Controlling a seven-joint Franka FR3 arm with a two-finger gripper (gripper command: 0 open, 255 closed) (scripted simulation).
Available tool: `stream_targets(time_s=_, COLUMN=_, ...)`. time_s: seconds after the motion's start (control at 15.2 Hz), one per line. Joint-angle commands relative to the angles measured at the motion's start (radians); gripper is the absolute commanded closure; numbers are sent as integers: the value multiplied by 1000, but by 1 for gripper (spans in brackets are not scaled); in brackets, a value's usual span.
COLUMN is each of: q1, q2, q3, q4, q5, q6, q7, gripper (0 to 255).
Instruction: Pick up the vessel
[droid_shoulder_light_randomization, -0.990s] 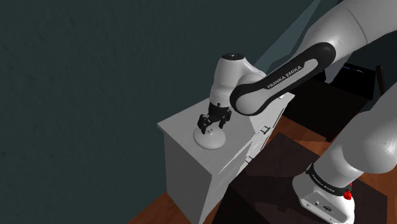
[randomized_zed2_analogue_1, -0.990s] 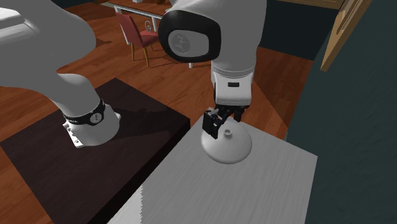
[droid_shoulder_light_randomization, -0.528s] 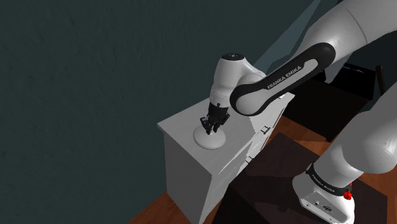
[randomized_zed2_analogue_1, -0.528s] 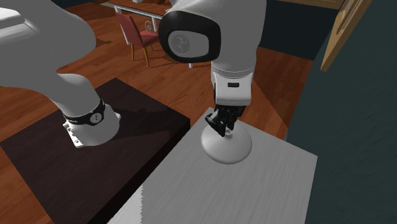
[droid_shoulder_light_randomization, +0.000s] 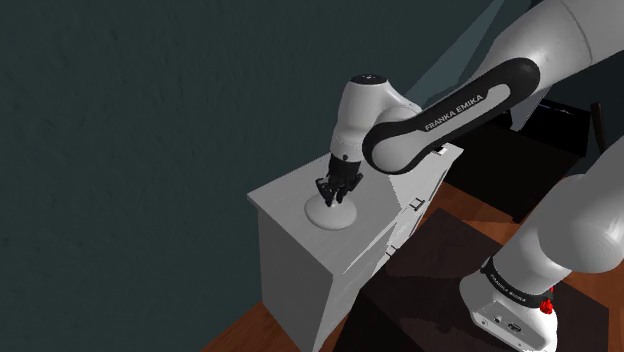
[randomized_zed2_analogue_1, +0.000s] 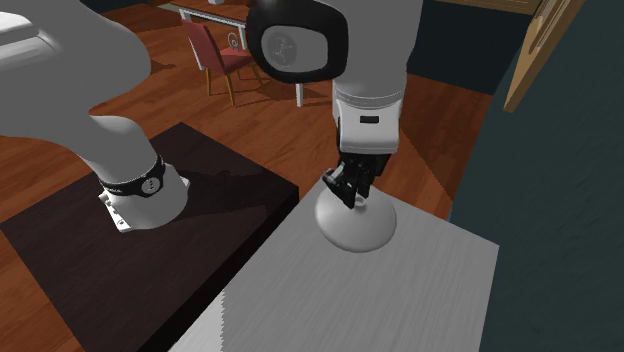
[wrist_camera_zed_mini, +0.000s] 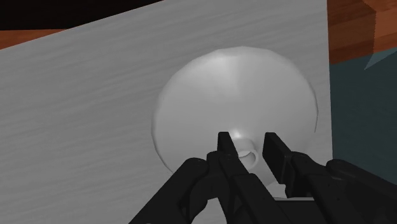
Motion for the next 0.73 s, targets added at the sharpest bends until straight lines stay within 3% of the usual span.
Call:
stream_targets(time_s=0.0, q1=3, q2=-24, q3=-1, q4=9, q5=14, q6=-31, q7=-9, gripper=255)
stream_targets(time_s=0.66, q1=11, q2=-115, q3=-15, q4=59, q5=55, q6=-167, q7=-43, gripper=255)
